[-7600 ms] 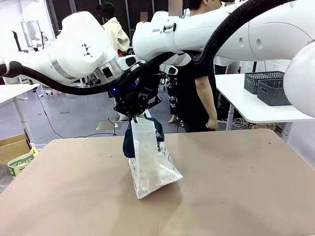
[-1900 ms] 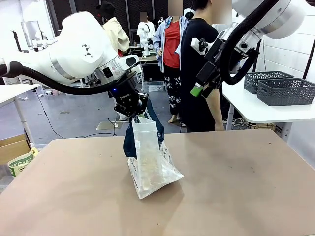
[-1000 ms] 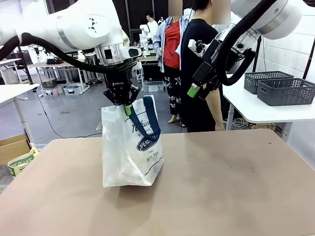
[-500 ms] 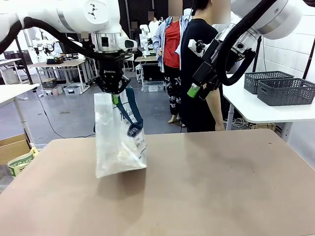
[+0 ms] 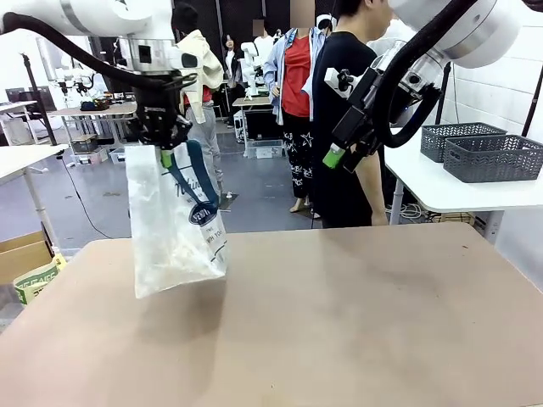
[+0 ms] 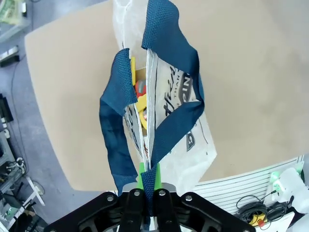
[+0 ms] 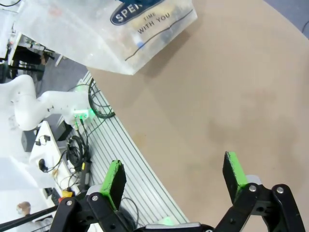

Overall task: Transfer purchased items from the store into the shopping bag.
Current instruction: Move the Reusable shopping bag to the right side of the table.

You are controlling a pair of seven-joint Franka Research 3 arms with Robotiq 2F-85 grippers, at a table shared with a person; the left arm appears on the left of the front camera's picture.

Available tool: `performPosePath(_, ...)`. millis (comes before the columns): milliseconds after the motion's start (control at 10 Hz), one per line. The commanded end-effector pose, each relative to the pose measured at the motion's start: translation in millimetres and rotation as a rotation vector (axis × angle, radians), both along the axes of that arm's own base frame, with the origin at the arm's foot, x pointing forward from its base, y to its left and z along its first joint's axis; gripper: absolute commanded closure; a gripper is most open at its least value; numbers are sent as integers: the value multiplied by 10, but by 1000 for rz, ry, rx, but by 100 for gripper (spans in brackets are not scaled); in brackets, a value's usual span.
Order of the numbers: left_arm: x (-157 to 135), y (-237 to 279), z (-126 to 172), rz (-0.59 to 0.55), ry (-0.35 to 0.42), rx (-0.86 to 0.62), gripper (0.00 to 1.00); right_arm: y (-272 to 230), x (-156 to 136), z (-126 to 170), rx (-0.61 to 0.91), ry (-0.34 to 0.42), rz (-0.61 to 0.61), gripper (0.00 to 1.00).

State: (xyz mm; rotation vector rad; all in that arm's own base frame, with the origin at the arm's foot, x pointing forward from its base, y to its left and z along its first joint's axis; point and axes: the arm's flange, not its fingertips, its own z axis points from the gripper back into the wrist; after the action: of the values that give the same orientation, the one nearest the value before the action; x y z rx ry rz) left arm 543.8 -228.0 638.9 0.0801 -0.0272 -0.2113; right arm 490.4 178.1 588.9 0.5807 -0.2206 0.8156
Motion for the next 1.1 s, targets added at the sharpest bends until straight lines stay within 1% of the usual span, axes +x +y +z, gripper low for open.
performPosePath(0,-118,236,102,3,-26,-1,100,15,-10,-4,-5,13,-9,0)
performPosePath(300,-187,518,103,11,-54,-8,100,15,-10,-4,-5,13,-9,0)
performPosePath(400,-214,505,62,-7,-69,-37,100,15,-10,-4,-5,13,-9,0)
performPosePath(500,-82,435,97,31,-17,11,100,15,-10,-4,-5,13,-9,0)
performPosePath(800,-82,435,97,31,-17,11,100,15,-10,-4,-5,13,-9,0)
performPosePath(900,-73,446,-10,22,-6,11,100,15,-10,-4,-5,13,-9,0)
performPosePath(1000,-82,441,-155,0,-16,20,100,15,-10,-4,-5,13,-9,0)
